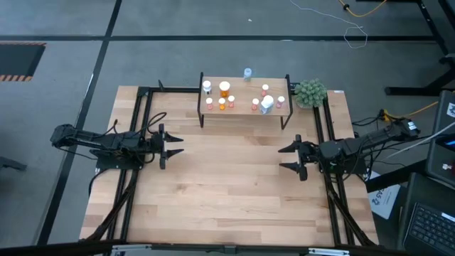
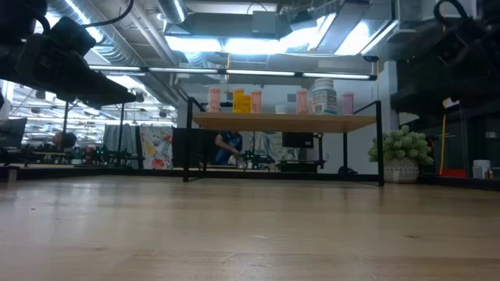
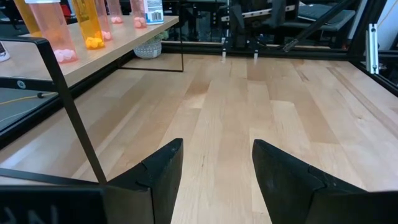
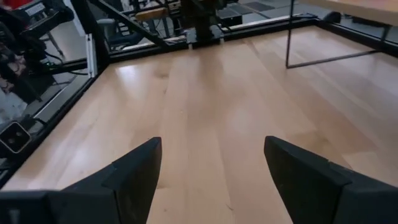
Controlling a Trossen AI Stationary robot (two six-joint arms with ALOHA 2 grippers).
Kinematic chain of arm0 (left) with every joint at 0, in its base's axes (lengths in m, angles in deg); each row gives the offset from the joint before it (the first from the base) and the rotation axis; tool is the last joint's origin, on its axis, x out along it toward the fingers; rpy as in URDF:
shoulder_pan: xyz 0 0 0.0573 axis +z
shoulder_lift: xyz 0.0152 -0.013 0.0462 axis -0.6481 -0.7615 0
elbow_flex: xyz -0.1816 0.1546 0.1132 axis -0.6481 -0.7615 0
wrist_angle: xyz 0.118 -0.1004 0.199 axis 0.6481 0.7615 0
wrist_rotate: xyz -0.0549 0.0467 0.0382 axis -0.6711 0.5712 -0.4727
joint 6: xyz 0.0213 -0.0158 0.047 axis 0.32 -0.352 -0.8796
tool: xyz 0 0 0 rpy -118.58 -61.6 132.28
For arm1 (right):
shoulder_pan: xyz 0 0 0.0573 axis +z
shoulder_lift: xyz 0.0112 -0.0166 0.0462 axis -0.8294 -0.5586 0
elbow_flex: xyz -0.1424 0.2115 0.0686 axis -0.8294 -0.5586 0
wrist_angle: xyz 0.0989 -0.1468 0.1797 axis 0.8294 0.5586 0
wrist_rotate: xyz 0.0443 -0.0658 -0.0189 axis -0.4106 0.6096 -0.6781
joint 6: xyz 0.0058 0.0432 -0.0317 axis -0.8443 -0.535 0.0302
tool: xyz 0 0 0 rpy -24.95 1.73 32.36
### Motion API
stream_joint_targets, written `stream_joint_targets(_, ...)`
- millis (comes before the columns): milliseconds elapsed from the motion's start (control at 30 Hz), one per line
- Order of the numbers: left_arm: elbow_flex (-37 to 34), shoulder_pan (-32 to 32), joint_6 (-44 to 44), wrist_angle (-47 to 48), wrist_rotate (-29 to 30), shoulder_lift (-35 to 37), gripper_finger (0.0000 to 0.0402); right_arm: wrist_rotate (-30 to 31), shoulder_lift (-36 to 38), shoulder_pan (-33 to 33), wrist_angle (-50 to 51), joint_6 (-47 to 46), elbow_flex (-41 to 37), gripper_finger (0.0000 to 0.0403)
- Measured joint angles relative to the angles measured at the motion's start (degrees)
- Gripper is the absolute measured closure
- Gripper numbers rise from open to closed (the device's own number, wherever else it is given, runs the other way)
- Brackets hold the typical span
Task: Pick and place medicine bottles onto shelf by color
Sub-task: Return to Home Position
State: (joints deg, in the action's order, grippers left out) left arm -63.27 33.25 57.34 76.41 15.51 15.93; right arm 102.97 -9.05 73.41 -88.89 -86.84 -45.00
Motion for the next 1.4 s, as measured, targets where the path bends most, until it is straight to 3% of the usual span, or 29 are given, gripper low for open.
stream_joint_targets(267, 0.0, 0.0, 0.0, 0.0, 0.0, 0.0, 0.0212, -0.4, 9.1, -4.7, 6.6, 0.1, -1.3, 0.0116)
stream_joint_targets(500, 0.0, 0.0, 0.0, 0.0, 0.0, 0.0, 0.0212, -0.4, 24.2, -12.1, 6.3, 2.3, -1.3, 0.0116)
stream_joint_targets(667, 0.0, 0.0, 0.0, 0.0, 0.1, 0.0, 0.0212, -0.2, 24.0, -15.5, 6.8, 6.2, -1.3, 0.0116)
stream_joint_targets(867, 0.0, 0.0, 0.0, 0.0, 0.1, 0.0, 0.0212, -5.0, 24.0, -17.4, 7.2, 5.9, -1.3, 0.0116)
stream_joint_targets(1400, 0.0, 0.0, 0.0, 0.0, 0.0, 0.0, 0.0212, -5.0, 24.0, -18.0, 7.1, 5.9, -1.3, 0.0116)
